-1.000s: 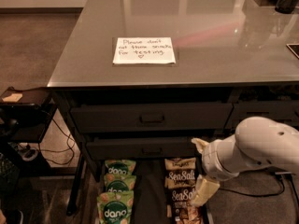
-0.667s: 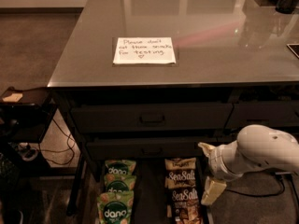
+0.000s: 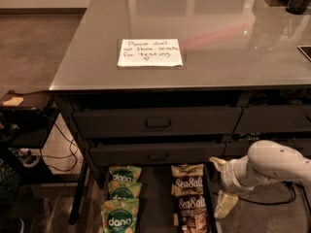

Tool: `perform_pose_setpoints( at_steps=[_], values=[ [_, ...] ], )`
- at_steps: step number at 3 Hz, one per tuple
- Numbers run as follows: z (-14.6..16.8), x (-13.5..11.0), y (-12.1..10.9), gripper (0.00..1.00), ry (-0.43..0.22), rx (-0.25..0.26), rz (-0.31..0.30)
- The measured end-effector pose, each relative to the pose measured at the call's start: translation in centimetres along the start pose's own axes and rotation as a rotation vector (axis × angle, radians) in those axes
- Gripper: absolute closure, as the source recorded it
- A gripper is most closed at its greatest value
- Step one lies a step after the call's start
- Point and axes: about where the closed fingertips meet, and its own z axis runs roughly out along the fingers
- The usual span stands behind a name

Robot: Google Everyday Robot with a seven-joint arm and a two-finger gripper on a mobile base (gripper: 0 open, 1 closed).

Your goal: Pick brown chip bag from bottom drawer and place on counter

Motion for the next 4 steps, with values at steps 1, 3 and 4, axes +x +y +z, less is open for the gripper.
perform_pose_setpoints(
  at_steps=[1, 3, 4],
  values=[
    [1.4, 1.4, -0.1, 0.0, 0.013, 0.009, -0.054],
    [11.4, 6.9, -1.0, 0.0, 0.012, 0.003, -0.153],
    [16.1, 8.9, -0.8, 0.0, -0.02, -0.046, -0.08]
  ],
)
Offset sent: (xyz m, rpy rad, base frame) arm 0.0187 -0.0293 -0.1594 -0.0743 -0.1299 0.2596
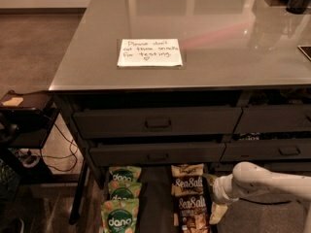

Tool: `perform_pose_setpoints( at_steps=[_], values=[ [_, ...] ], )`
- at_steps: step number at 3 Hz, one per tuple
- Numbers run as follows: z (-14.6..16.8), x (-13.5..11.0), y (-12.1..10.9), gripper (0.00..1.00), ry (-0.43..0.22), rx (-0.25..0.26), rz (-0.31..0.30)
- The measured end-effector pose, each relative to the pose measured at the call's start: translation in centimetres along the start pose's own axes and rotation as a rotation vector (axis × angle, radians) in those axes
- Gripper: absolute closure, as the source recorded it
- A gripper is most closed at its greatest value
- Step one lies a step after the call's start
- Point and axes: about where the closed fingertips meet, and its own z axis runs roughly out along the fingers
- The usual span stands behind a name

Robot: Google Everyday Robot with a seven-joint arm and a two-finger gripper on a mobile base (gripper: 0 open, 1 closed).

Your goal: Pick brown chip bag from bottom drawer and place on counter

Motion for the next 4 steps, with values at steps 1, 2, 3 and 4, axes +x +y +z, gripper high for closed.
perform_pose_setpoints(
  at_steps=[1, 2, 3, 4],
  values=[
    [0.6, 0.0, 0.4, 0.0, -0.006, -0.006, 0.002],
    [1.7, 0.6, 1.4, 0.0, -0.091, -0.043, 0.066],
    [4.7, 1.4, 1.6, 0.0, -0.198, -0.092, 0.163],
    [6.8, 1.3, 1.4, 0.0, -0.277, -0.118, 0.219]
  ],
)
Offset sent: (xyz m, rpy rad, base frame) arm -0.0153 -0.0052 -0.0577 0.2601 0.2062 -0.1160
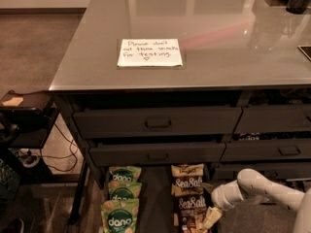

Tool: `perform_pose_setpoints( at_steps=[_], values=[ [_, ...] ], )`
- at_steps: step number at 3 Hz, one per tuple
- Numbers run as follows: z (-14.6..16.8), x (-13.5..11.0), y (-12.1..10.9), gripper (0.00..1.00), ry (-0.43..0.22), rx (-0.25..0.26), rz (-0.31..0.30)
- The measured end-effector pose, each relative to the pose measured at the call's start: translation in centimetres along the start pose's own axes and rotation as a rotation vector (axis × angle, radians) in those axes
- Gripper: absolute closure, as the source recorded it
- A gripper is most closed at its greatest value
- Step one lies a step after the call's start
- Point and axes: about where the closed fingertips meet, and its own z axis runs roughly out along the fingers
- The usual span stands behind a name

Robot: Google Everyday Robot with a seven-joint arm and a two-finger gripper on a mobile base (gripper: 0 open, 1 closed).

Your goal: Pick brown chip bag from bottom drawer and place on counter

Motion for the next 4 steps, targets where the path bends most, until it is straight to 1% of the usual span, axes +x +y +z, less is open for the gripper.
perform_pose_setpoints(
  at_steps=[1, 2, 3, 4],
  values=[
    [1.5, 0.0, -0.6, 0.0, -0.059, -0.002, 0.021],
    [2.7, 0.6, -1.3, 0.0, -0.099, 0.035, 0.002],
    [3.7, 1.9, -2.0, 0.0, -0.117, 0.082, -0.034],
    [4.7, 3.1, -2.5, 0.0, -0.11, 0.099, -0.052]
  ],
)
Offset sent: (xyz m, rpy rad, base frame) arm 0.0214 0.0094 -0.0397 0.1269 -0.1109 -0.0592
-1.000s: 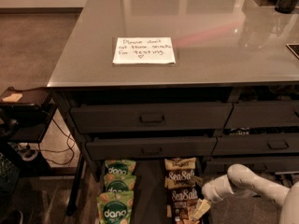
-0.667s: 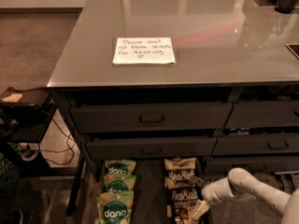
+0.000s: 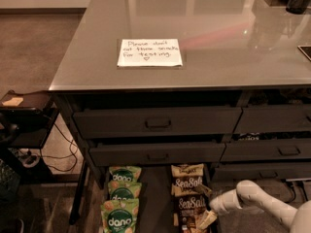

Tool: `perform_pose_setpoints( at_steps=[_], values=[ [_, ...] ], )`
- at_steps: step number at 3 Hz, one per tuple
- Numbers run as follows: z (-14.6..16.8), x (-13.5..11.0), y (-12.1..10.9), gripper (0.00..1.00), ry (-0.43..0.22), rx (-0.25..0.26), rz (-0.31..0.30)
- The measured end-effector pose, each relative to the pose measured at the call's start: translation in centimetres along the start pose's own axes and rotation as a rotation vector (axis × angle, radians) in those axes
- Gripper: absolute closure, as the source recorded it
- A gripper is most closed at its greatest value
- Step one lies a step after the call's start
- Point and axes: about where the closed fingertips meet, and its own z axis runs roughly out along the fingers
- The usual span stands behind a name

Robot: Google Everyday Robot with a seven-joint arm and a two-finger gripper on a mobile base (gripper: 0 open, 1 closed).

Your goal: Pick brown chip bag from bottom drawer and place on counter

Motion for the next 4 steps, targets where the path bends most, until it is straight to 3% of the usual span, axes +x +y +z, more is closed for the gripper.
perform_pose_setpoints(
  at_steps=[1, 2, 4],
  values=[
    [1.2, 1.3, -0.2, 0.0, 0.016, -0.003, -0.003],
    [2.0, 1.3, 0.0, 0.18, 0.013, -0.022, 0.006],
    [0.7, -2.4, 0.5, 0.64, -0.031, -0.063, 0.029]
  ],
)
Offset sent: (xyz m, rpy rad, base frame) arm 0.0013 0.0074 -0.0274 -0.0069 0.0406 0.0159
